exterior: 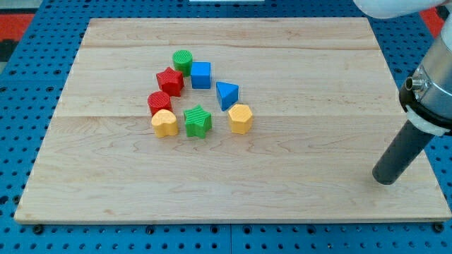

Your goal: Place your arm above the blue cube

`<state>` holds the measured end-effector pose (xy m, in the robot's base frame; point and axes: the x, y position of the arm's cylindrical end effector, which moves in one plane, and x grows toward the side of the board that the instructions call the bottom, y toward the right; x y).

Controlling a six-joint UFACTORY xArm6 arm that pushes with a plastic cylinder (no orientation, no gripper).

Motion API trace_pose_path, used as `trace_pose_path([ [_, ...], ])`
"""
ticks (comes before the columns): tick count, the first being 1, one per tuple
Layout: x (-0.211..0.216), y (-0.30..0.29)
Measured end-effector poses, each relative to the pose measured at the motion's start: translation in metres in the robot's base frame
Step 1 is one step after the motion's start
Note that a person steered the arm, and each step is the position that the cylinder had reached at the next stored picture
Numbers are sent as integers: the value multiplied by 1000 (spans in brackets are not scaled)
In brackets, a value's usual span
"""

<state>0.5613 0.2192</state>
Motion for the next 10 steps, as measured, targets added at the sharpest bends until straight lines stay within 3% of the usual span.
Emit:
trace_pose_path([
  [2, -2, -11],
  [5, -83, 21],
  [8, -159, -131],
  [10, -233, -207],
])
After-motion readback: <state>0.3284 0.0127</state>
